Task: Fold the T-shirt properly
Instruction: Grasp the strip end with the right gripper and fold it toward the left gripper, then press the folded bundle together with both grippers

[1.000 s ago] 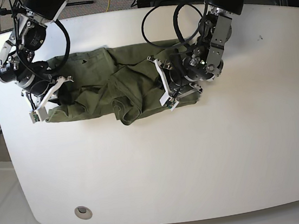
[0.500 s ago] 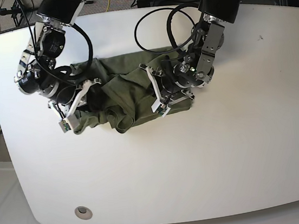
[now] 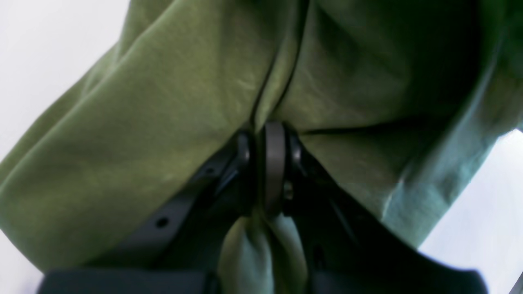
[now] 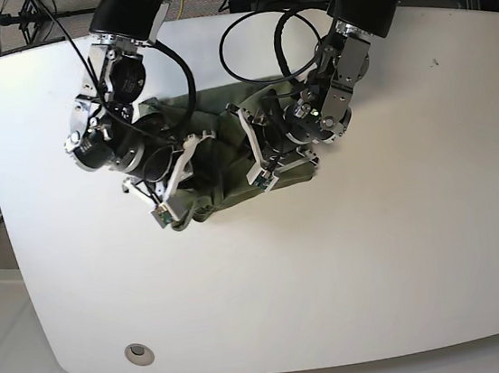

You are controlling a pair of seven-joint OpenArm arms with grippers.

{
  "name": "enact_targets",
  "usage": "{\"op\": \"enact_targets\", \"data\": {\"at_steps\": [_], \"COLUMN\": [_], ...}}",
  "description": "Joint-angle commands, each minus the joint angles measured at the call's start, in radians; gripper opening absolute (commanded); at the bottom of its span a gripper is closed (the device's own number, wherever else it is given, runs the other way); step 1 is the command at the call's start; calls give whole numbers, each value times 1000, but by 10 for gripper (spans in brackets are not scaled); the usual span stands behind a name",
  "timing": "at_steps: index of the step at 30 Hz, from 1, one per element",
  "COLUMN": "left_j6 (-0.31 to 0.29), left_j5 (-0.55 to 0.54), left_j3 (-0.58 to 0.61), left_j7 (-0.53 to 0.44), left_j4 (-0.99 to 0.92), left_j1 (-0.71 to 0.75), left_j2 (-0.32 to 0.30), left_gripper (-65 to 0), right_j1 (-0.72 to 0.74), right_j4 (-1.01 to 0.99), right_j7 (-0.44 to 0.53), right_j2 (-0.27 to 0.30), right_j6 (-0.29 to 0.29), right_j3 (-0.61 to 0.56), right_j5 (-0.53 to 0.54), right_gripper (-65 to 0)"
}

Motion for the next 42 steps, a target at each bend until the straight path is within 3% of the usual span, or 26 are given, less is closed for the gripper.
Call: {"op": "enact_targets", "data": {"at_steps": [1,18,28,42], "left_j6": [-2,-2,-2,-4], "left_j5": [23,21,20,20], "left_j3": [6,3,-4,-109], "left_j7": [92,92,92,95], "left_j4": [-12,-10,5,149], "left_j1": [15,10,7,9], "left_j2": [-2,-2,-2,-2], "left_gripper": [-624,-624,-624,-624], "right_j1": [21,17,16,13], "right_j4": [13,-105,-192,-255], "right_j7": [59,75,125,156], "right_j2": [-6,-7,-1,22], "right_j6": [2,2,2,2], "right_j3": [-56,-218,-221,-224], "right_j5": [-4,-13,-15,-15], "right_gripper": [-650,-650,-650,-650]}}
